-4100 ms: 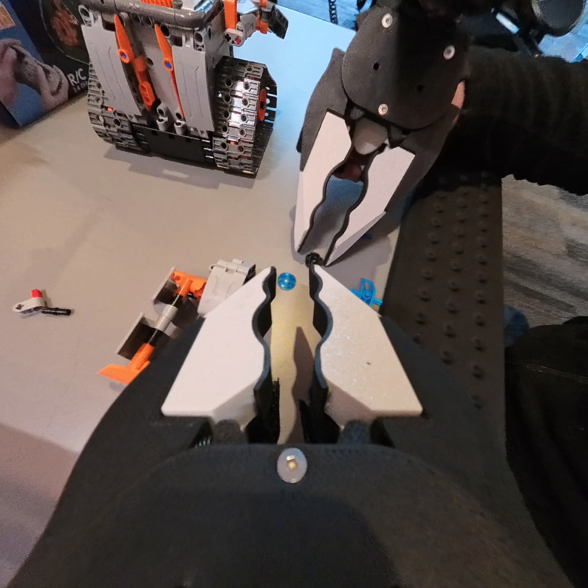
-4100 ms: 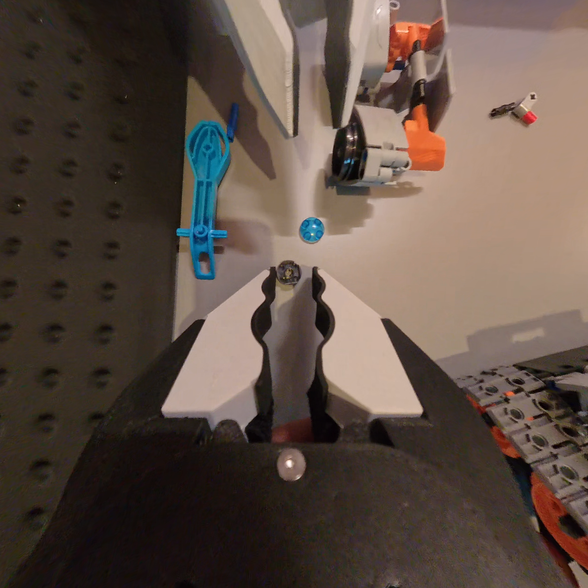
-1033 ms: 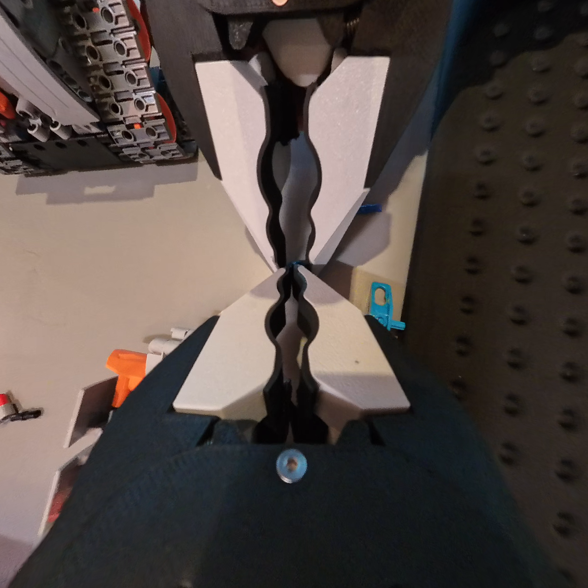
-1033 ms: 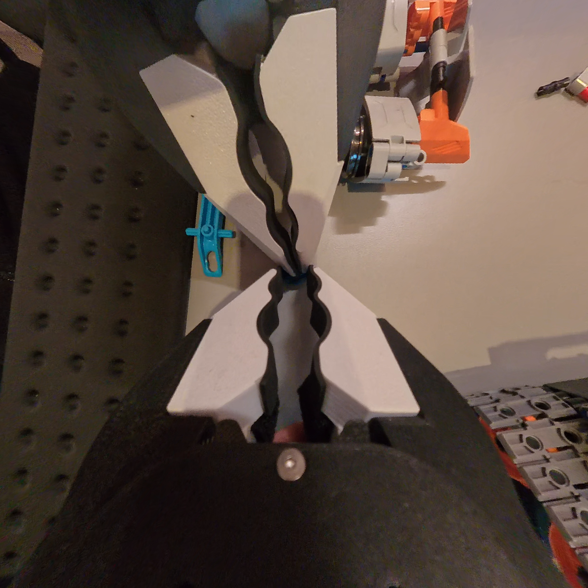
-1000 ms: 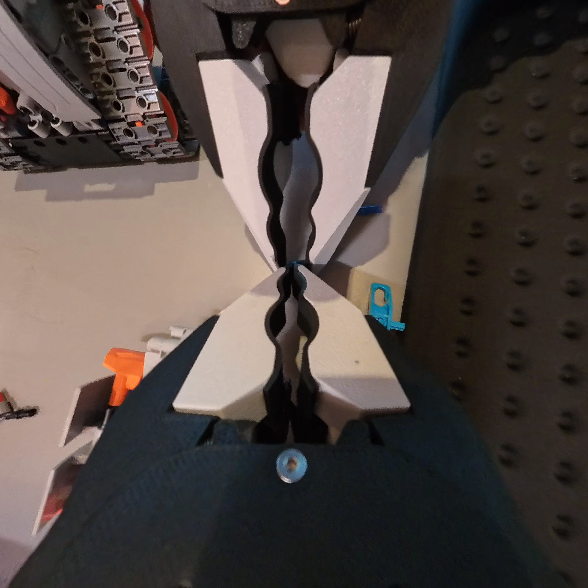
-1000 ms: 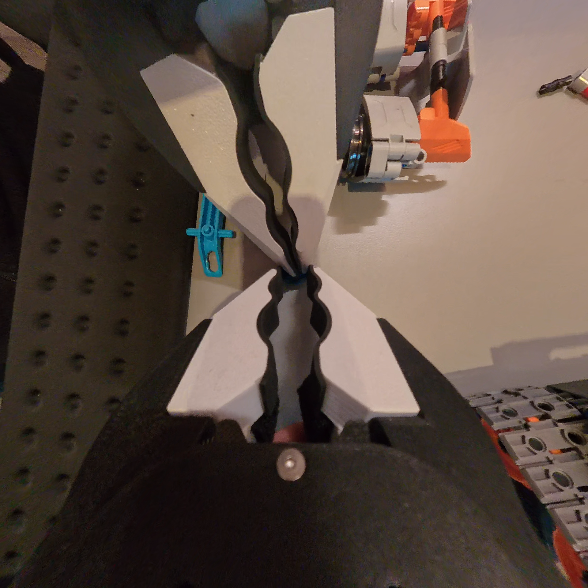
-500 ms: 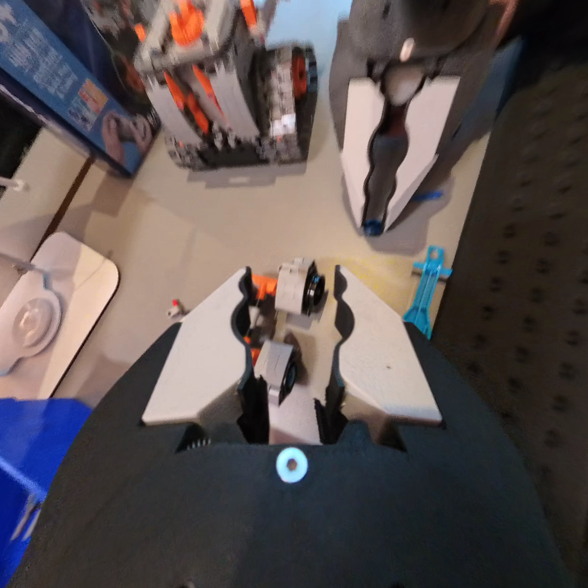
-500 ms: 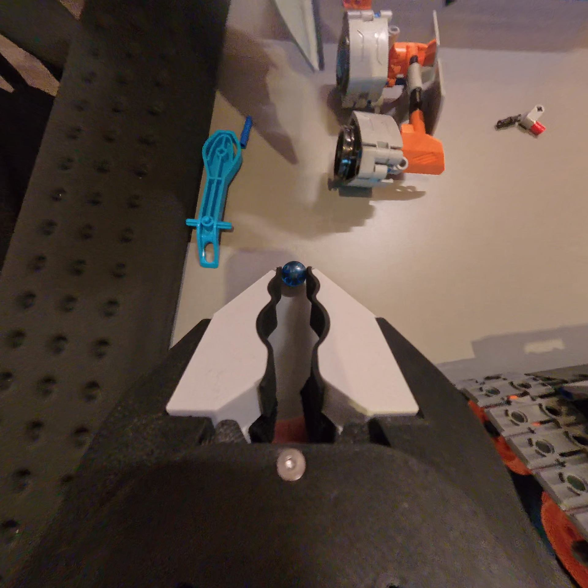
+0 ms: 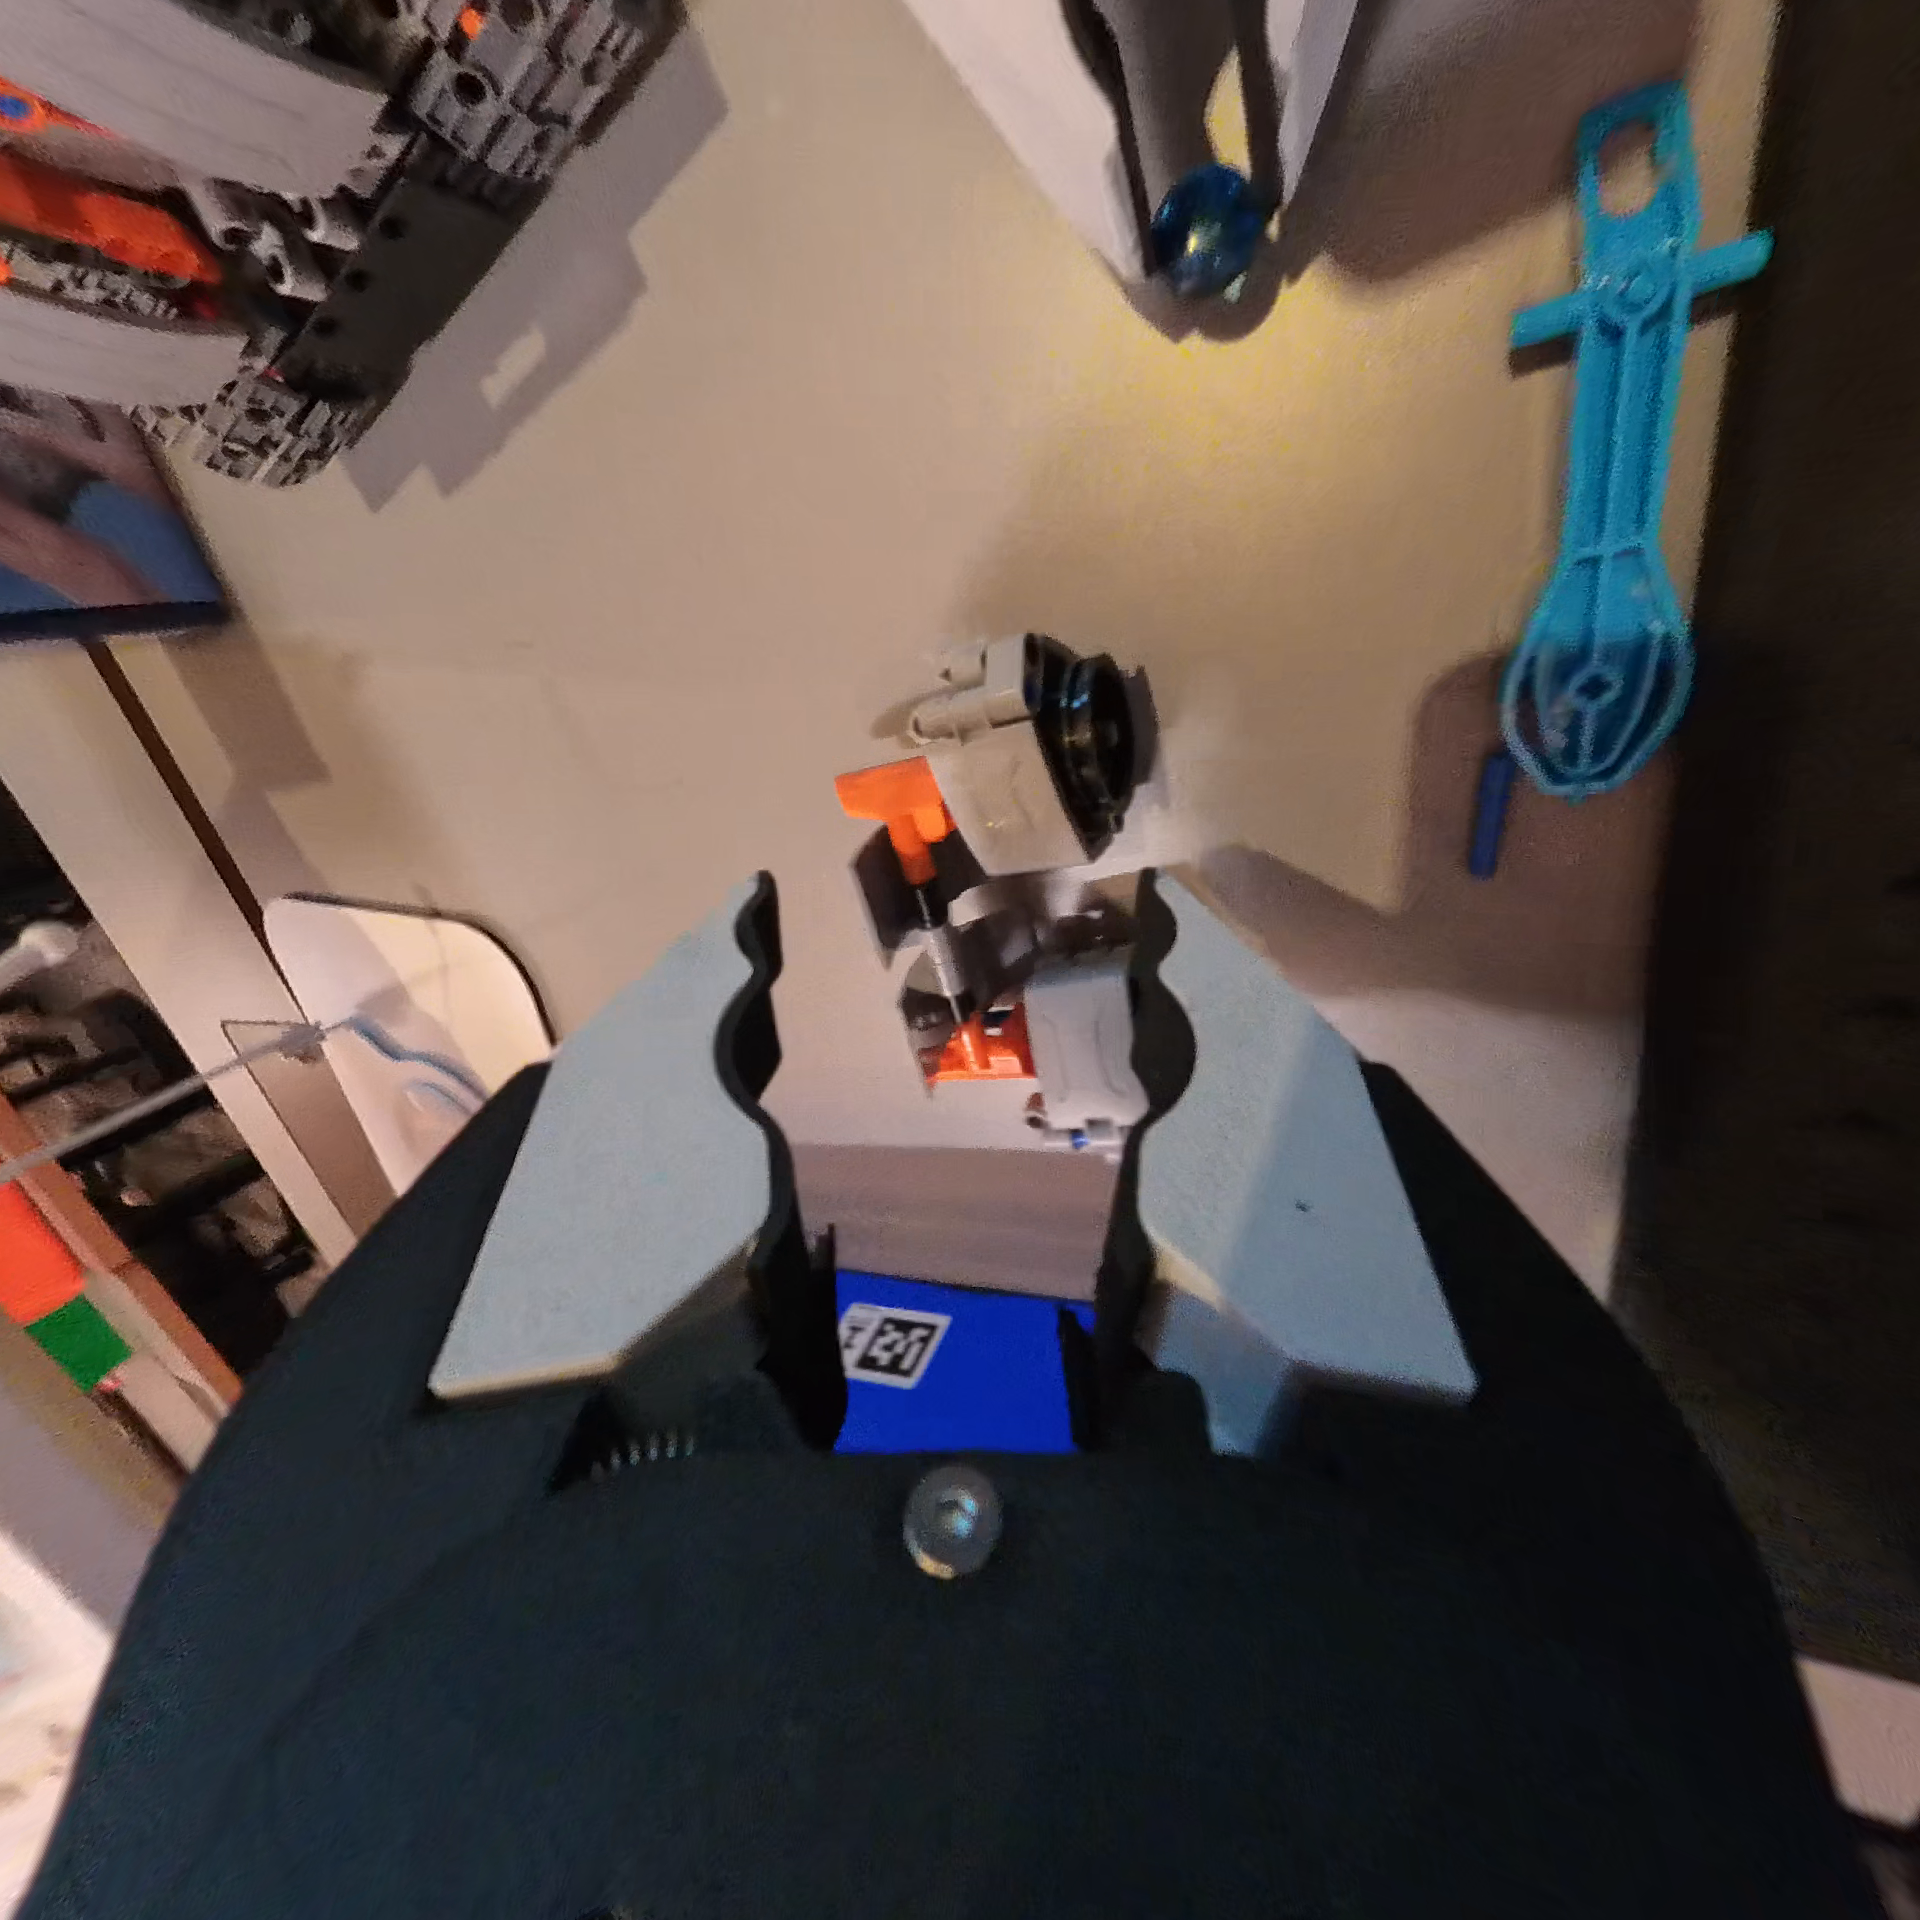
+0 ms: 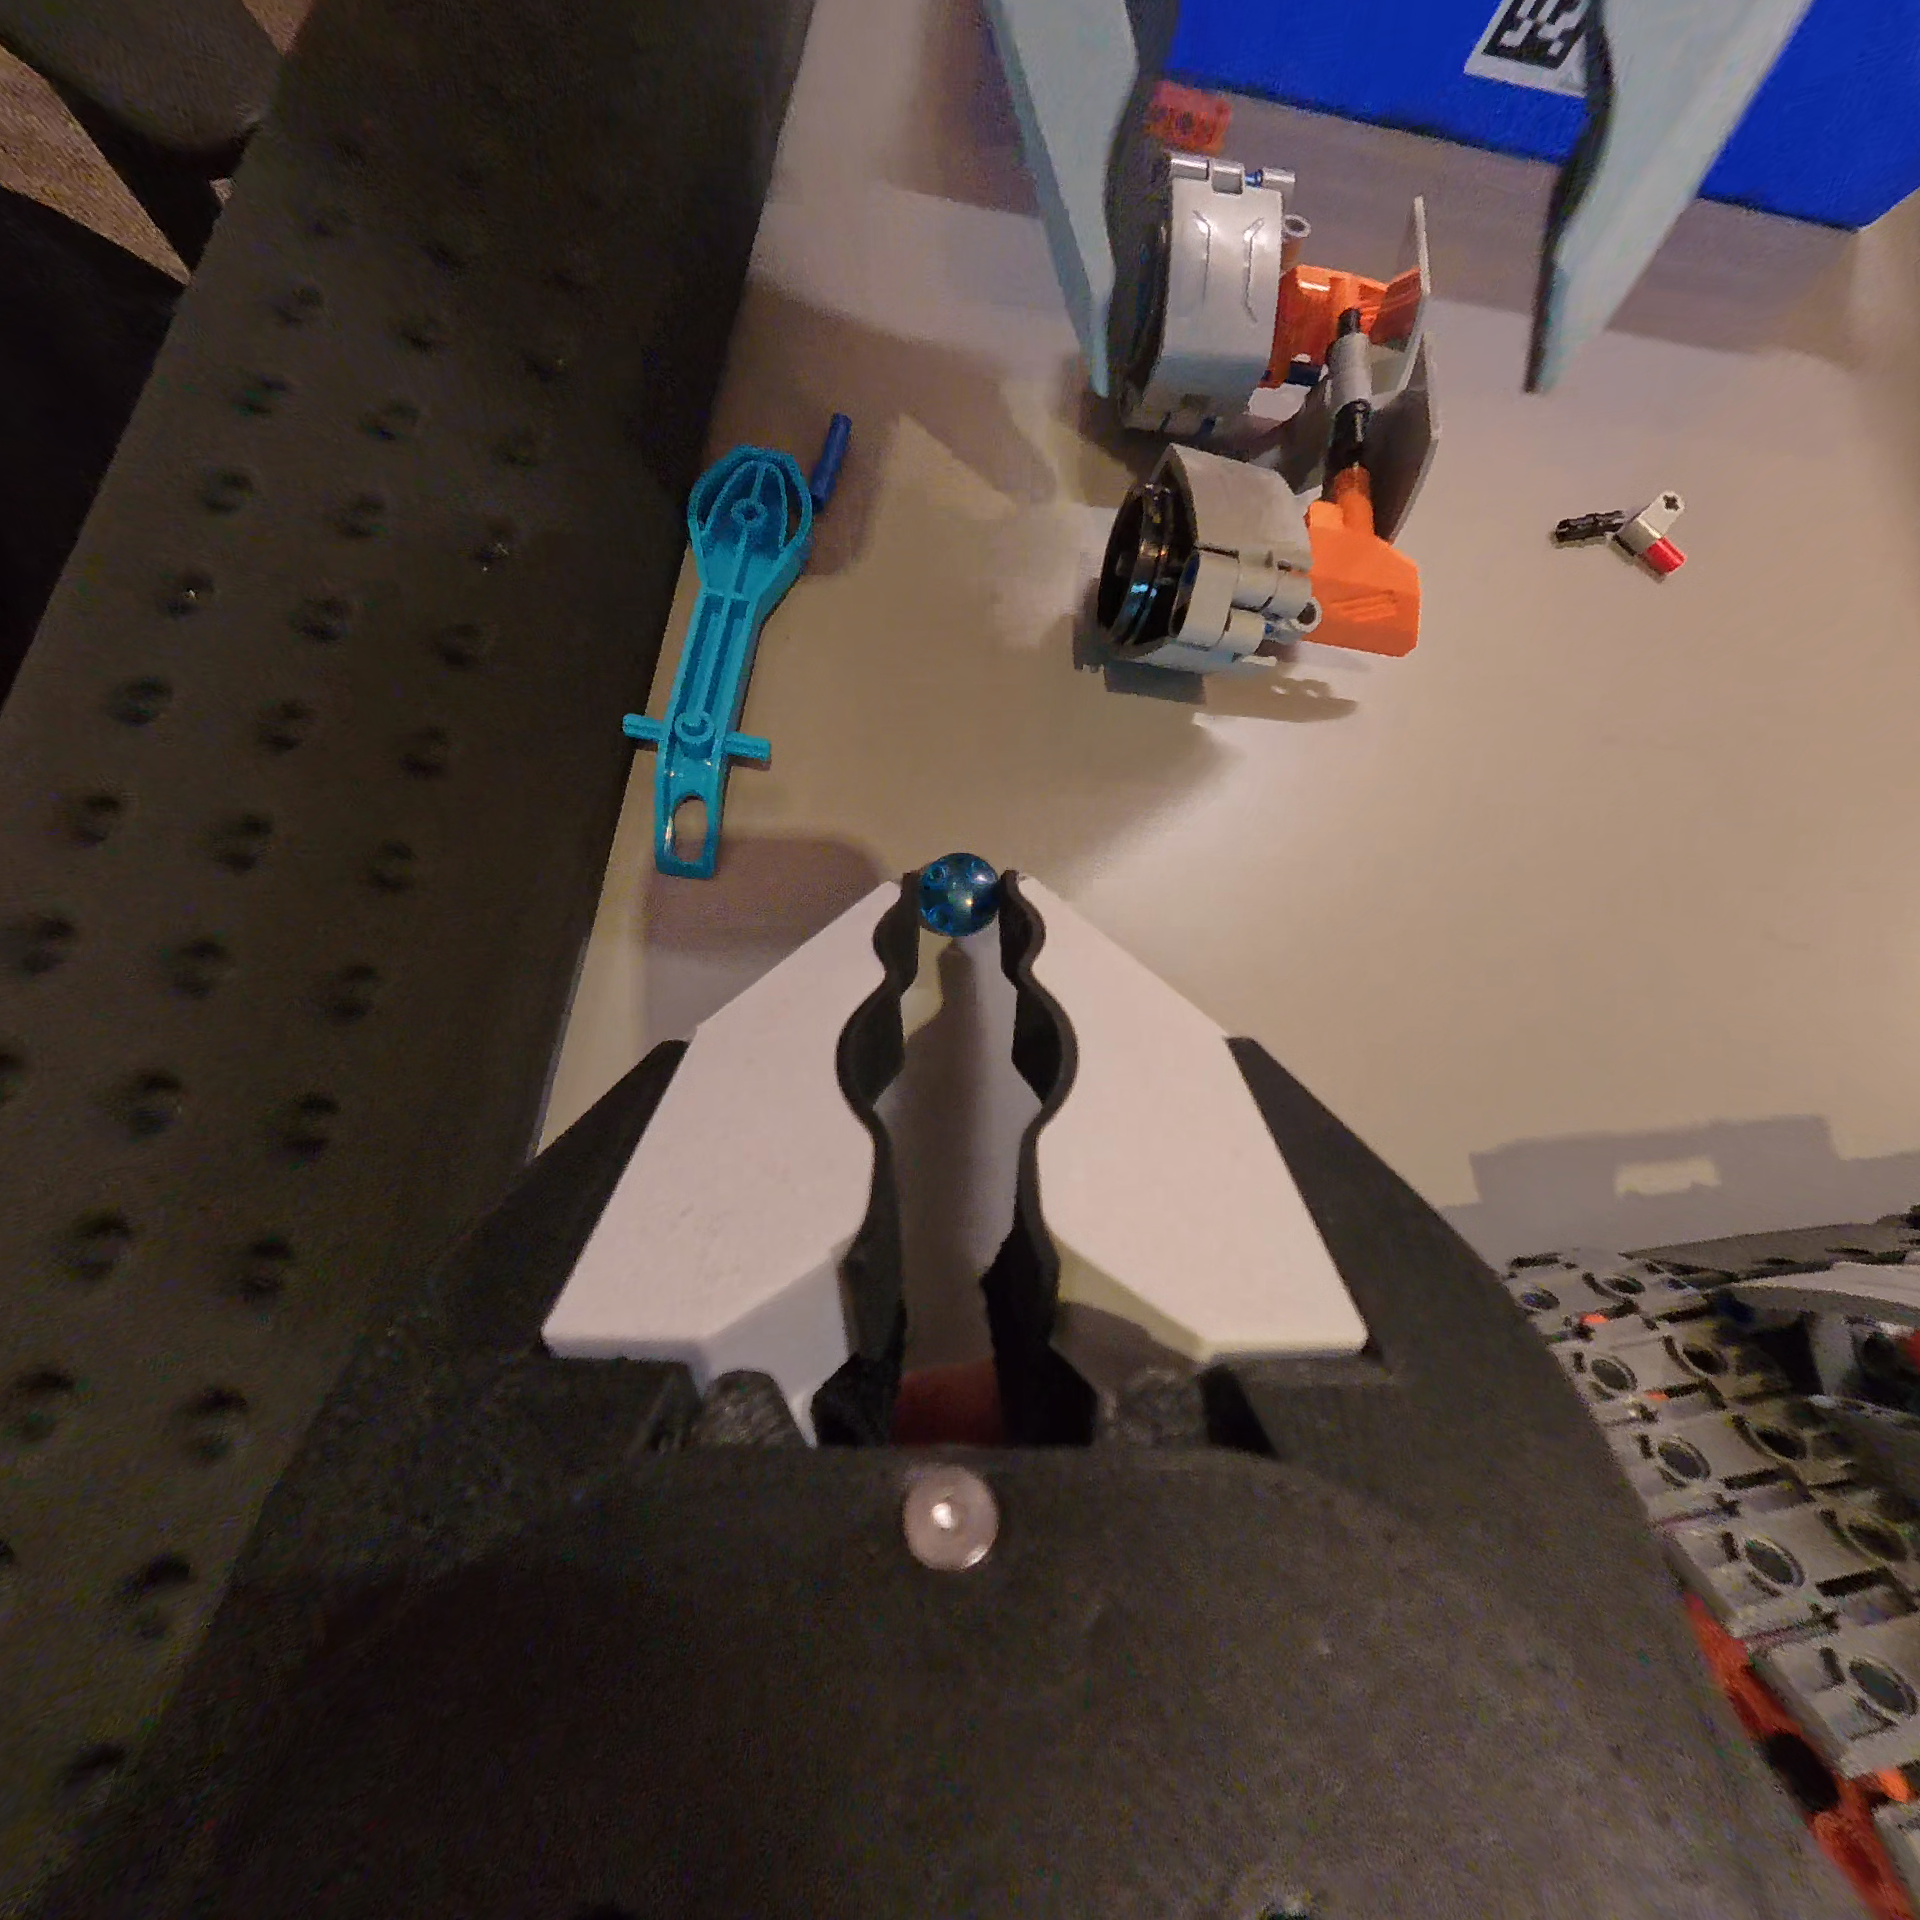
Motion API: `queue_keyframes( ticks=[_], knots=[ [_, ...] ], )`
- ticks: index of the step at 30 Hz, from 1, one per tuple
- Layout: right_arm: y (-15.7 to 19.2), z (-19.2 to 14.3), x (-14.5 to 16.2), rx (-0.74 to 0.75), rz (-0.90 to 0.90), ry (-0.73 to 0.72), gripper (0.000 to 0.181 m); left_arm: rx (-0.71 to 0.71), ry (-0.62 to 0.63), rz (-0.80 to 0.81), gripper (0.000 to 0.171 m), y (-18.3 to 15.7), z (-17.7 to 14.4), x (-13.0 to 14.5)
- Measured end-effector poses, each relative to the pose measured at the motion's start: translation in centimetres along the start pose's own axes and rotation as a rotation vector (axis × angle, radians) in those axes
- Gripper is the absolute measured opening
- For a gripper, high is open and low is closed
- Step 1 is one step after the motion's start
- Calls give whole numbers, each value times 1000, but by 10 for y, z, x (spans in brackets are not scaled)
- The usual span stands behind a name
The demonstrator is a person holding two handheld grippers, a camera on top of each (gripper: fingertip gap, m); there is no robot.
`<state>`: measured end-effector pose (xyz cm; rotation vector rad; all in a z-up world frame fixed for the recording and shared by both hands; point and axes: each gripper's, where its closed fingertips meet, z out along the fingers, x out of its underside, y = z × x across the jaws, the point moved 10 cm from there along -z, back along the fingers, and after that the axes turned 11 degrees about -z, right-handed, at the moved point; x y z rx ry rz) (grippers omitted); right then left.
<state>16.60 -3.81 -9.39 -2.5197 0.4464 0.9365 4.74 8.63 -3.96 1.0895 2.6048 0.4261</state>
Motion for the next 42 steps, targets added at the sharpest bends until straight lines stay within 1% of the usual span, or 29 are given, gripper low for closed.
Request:
queue_keyframes(
  ticks=[2, 3, 4, 7, 8, 9, 10, 14, 17, 19, 21, 23, 26, 28, 29, 31, 33, 35, 37, 42],
  knots=[
    [0, -2, -1, 6, -5, -14, 12, 51, 11, 100, 70, 4, 8, -2],
    [0, -3, -1, 9, -6, -17, 12, 65, 6, 139, 69, 5, 11, -3],
    [0, -4, -1, 10, -7, -20, 12, 113, 6, 166, 69, 5, 15, -5],
    [1, -6, -2, 12, -16, -25, 12, 197, 26, 194, 65, 5, 27, -10],
    [1, -6, -2, 11, -18, -26, 12, 212, 36, 198, 60, 6, 31, -10],
    [1, -6, -1, 9, -19, -27, 12, 219, 50, 192, 52, 8, 34, -10],
    [1, -5, -1, 9, -21, -27, 12, 236, 61, 172, 50, 10, 37, -9],
    [1, -6, -2, 20, -35, -36, 12, 268, 38, 45, 48, 17, 42, -9],
    [-1, -10, -4, 69, -50, -59, 12, 300, -4, -94, 46, 25, 45, -9],
    [-3, -15, -7, 110, -61, -84, 12, 327, -57, -212, 46, 29, 46, -11],
    [-4, -21, -10, 165, -76, -101, 12, 364, -148, -339, 46, 30, 44, -16],
    [-6, -28, -13, 224, -88, -124, 12, 358, -232, -451, 47, 31, 40, -21],
    [-6, -42, -18, 301, -101, -161, 12, 394, -373, -638, 46, 28, 33, -26],
    [-5, -50, -20, 338, -108, -184, 12, 447, -462, -719, 46, 20, 31, -28],
    [-5, -53, -20, 348, -105, -188, 12, 441, -490, -754, 46, 19, 30, -28],
    [-6, -56, -16, 368, -94, -165, 12, 467, -574, -806, 46, 14, 28, -29],
    [-6, -55, -13, 365, -87, -163, 12, 487, -623, -857, 46, 10, 29, -28],
    [-6, -54, -13, 366, -85, -163, 12, 504, -681, -873, 47, 8, 33, -25],
    [-7, -53, -13, 376, -92, -160, 12, 529, -711, -902, 46, 7, 38, -22],
    [-8, -48, -13, 392, -100, -150, 12, 573, -781, -890, 47, 3, 46, -20]
  ],
)
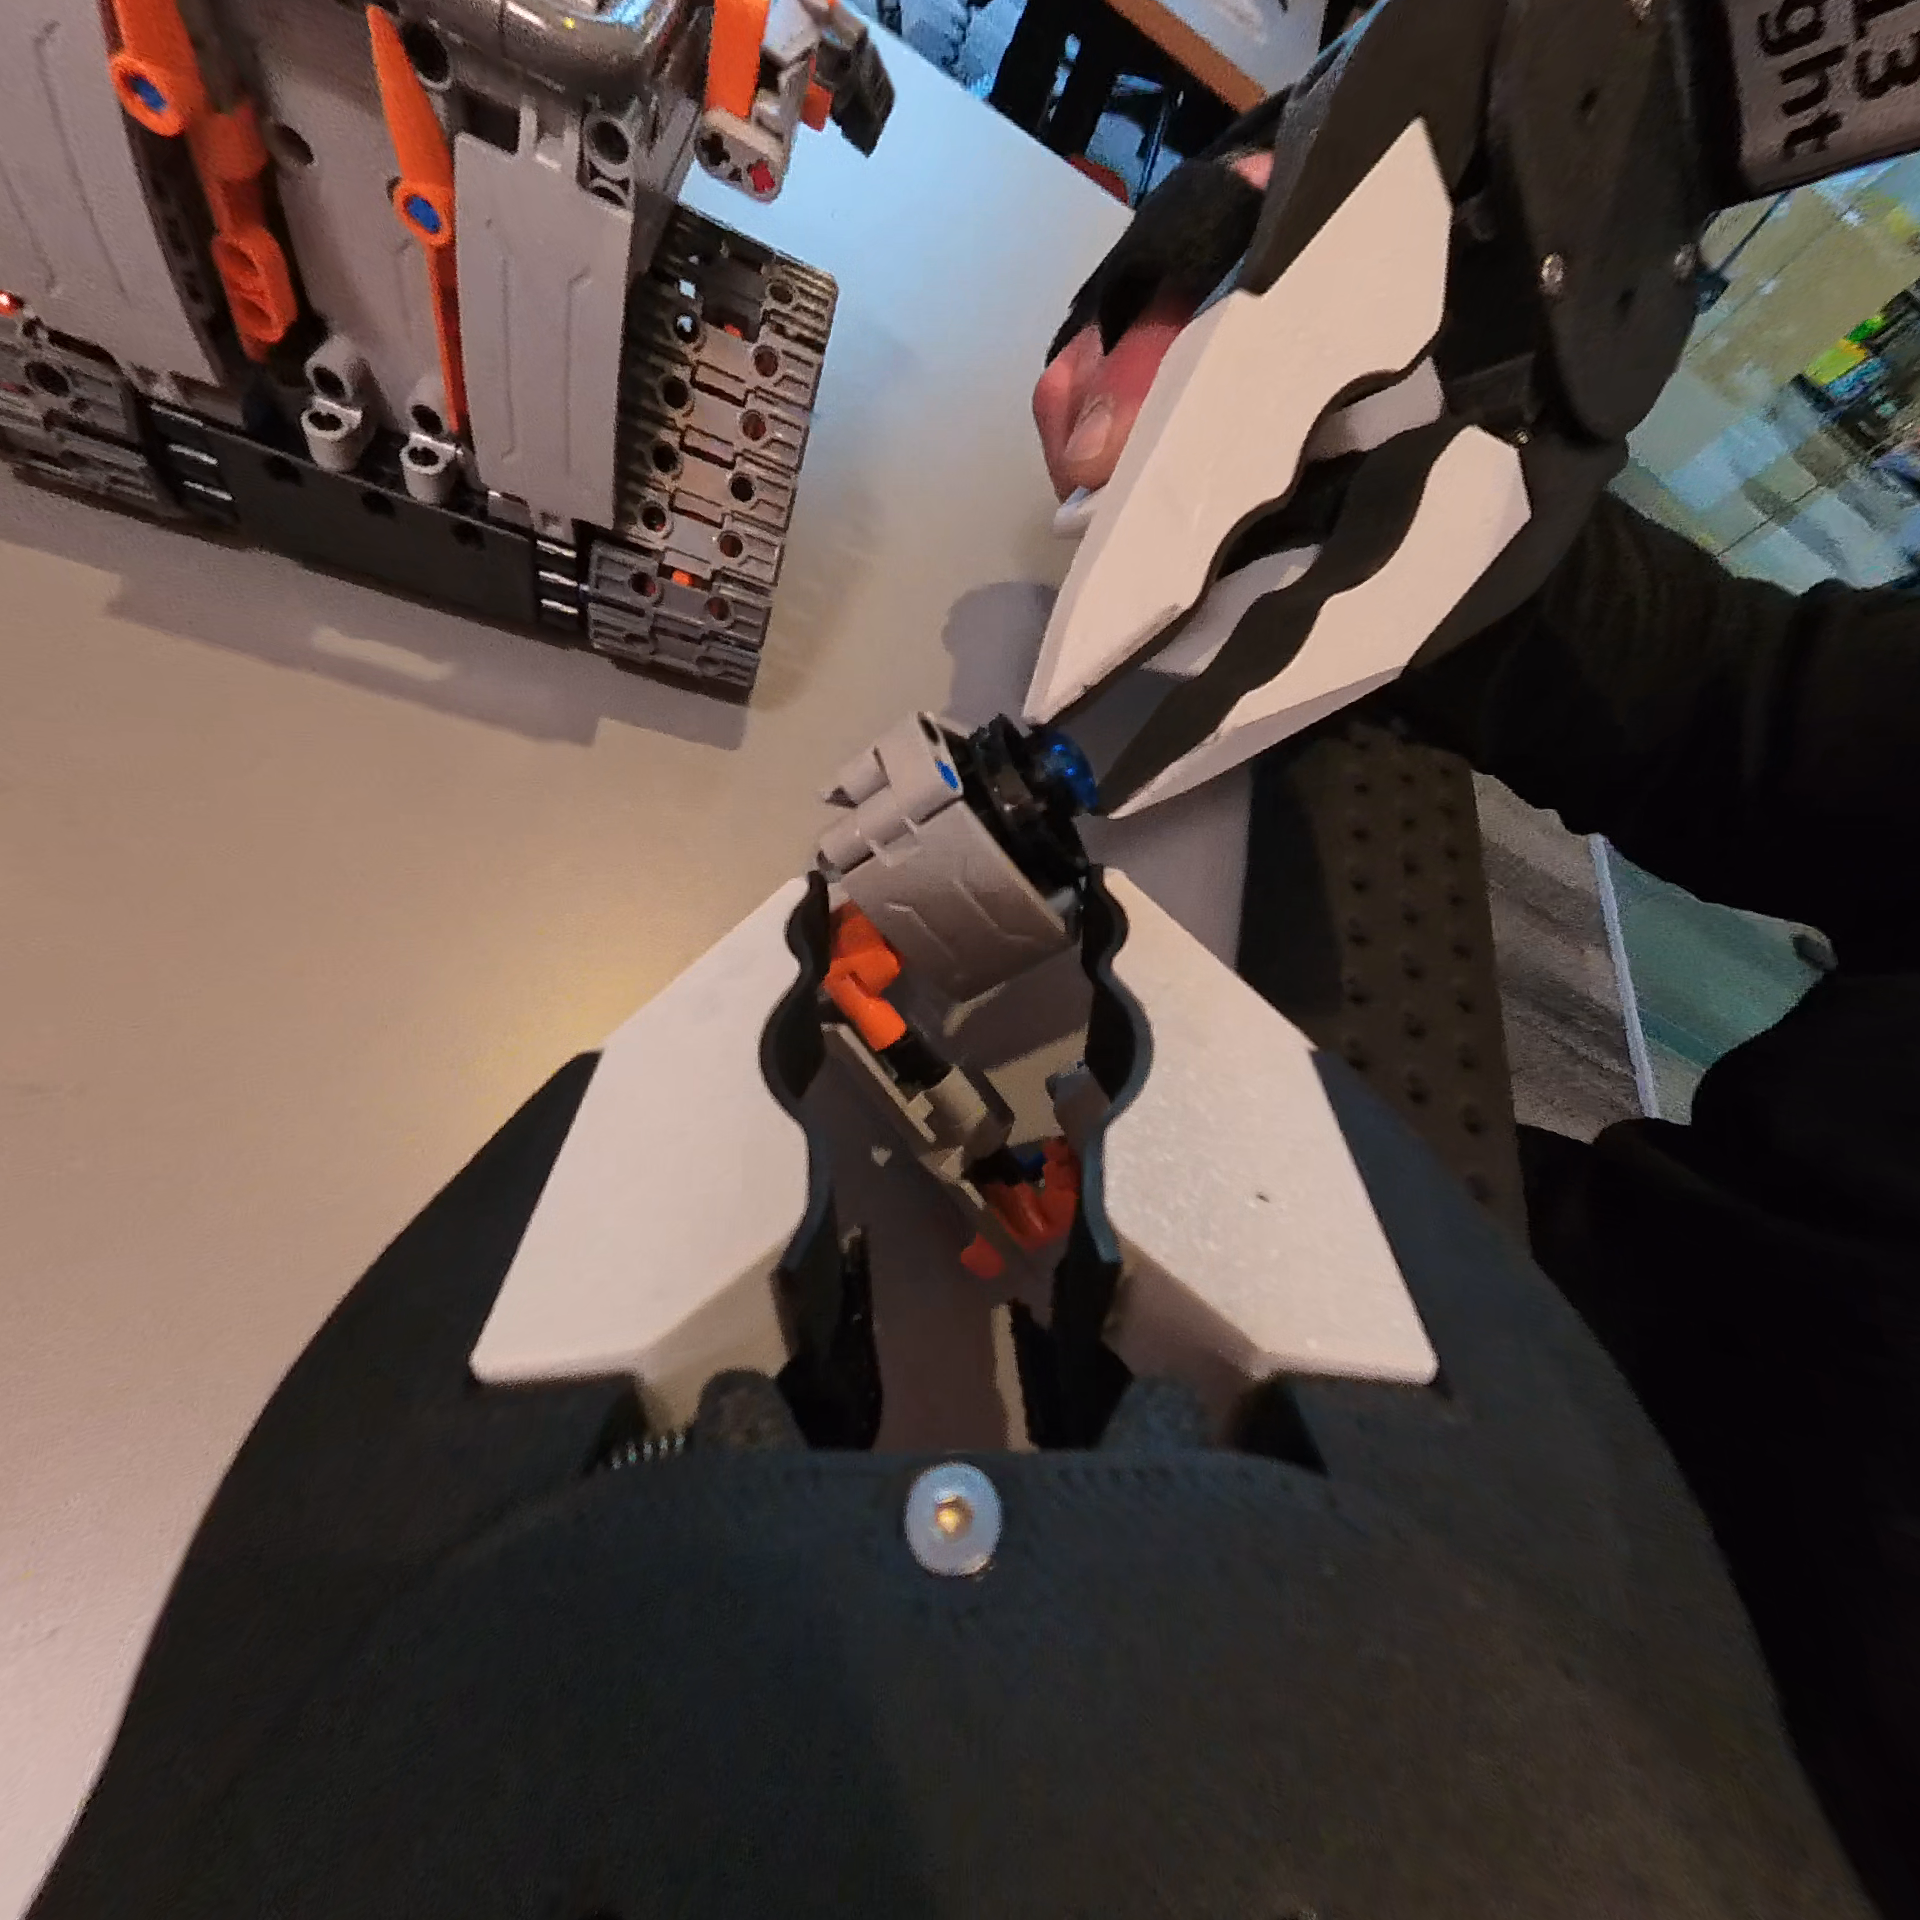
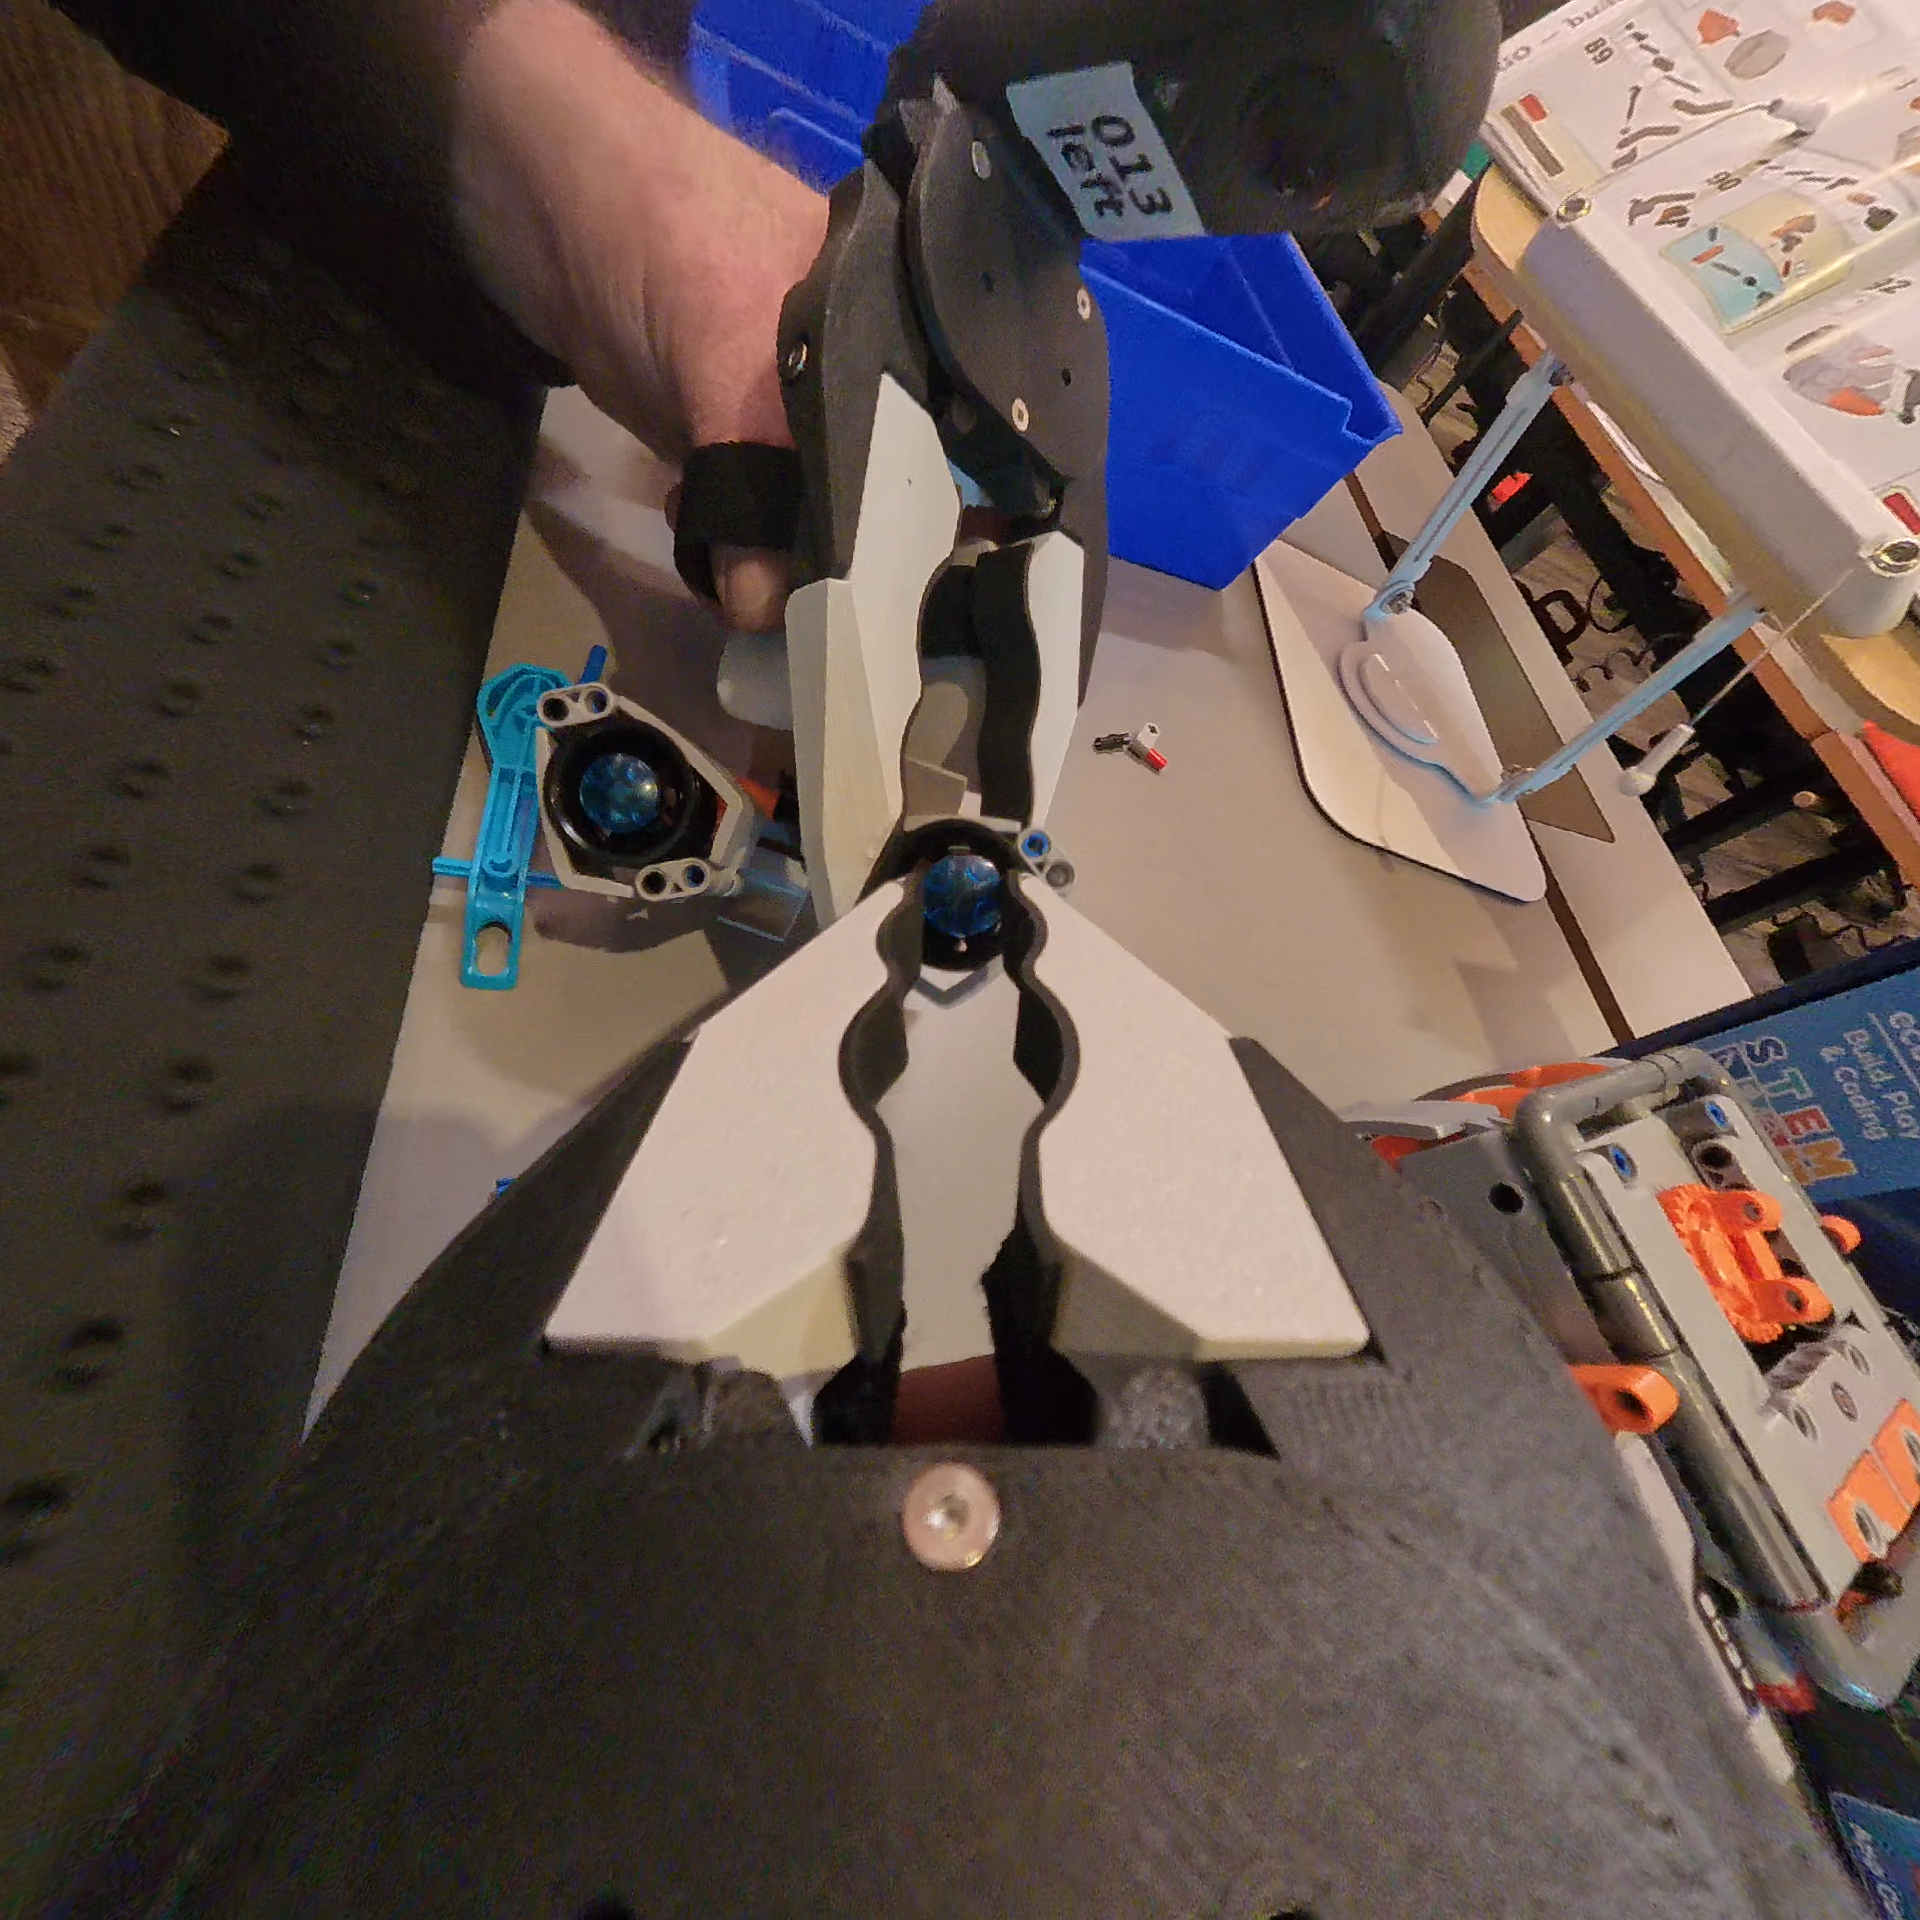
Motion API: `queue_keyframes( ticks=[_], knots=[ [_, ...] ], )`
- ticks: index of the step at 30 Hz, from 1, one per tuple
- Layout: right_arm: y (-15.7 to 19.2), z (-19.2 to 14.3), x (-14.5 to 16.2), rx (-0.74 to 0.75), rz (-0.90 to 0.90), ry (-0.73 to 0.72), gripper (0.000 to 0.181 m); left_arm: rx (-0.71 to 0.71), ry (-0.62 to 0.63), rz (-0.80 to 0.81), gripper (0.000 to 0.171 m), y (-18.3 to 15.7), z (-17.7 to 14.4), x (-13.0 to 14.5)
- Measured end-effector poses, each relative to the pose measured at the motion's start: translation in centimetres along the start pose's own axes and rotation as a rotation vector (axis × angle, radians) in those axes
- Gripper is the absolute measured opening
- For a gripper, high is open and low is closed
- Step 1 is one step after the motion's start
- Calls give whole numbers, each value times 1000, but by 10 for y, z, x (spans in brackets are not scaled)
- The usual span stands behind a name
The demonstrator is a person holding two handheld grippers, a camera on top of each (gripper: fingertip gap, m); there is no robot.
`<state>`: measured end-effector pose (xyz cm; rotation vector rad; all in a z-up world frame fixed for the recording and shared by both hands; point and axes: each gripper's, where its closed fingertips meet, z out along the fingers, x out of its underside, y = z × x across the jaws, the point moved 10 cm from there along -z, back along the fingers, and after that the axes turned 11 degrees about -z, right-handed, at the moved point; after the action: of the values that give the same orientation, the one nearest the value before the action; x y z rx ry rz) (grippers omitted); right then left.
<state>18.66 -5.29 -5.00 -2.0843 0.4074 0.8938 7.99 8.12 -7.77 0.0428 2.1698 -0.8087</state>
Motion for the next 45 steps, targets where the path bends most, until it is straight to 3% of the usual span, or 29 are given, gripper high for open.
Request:
queue_keyframes(
  ticks=[9, 19, 23, 45],
  knots=[
    [5, 13, 10, -38, -7, 59, 12, 24, 44, -64, 46, 15, 4, 6],
    [2, 17, 22, -59, 82, -51, 12, 102, 32, -128, 45, 24, 2, 8],
    [3, 21, 28, -76, 104, -29, 11, 139, 8, -164, 35, 30, -2, 8],
    [9, 24, 33, -136, 82, -44, 12, 158, 60, -169, 33, 32, -1, 11]
  ],
)
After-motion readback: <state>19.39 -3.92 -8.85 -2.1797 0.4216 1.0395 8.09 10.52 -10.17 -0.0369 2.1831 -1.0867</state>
